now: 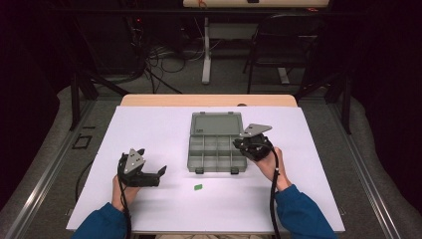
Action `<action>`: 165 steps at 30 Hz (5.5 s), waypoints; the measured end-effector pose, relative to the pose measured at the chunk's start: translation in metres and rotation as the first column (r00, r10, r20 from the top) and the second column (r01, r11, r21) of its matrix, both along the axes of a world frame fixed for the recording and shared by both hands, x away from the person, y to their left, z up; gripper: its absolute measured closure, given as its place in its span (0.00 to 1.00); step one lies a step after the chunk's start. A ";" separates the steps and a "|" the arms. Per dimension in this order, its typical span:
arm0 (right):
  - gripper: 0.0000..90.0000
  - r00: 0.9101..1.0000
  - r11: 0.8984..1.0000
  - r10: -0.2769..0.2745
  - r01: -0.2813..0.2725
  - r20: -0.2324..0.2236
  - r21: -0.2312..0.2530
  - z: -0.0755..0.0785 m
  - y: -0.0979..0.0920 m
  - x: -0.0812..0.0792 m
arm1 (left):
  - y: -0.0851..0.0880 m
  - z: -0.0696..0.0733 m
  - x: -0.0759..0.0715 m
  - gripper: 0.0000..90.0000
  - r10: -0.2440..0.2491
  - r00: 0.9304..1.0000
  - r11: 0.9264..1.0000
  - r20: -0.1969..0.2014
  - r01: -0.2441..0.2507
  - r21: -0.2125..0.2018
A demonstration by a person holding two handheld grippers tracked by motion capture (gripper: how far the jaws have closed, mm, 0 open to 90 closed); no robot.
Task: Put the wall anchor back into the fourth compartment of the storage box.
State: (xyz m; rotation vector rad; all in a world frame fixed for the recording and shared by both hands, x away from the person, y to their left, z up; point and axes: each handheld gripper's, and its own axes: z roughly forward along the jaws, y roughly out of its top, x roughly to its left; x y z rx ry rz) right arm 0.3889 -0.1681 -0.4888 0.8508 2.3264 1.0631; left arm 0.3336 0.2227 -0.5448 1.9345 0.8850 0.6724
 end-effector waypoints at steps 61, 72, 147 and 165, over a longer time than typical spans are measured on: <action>0.09 0.998 0.998 0.052 -0.051 -0.025 0.046 0.003 0.012 -0.020 | 0.002 0.001 -0.001 0.00 0.007 1.000 1.000 0.007 -0.007 0.001; 0.03 0.996 0.996 0.086 -0.086 -0.005 0.034 0.005 0.026 -0.037 | 0.002 0.001 -0.002 0.00 0.006 1.000 1.000 0.009 -0.006 -0.001; 0.21 0.932 0.935 0.348 -0.353 -0.105 -0.041 -0.043 0.104 -0.078 | 0.001 0.002 -0.002 0.00 0.005 1.000 1.000 0.014 -0.005 0.003; 0.66 0.915 0.917 0.381 -0.392 -0.132 -0.068 -0.060 0.113 -0.076 | 0.001 0.002 -0.001 0.00 0.003 1.000 1.000 0.012 -0.004 0.008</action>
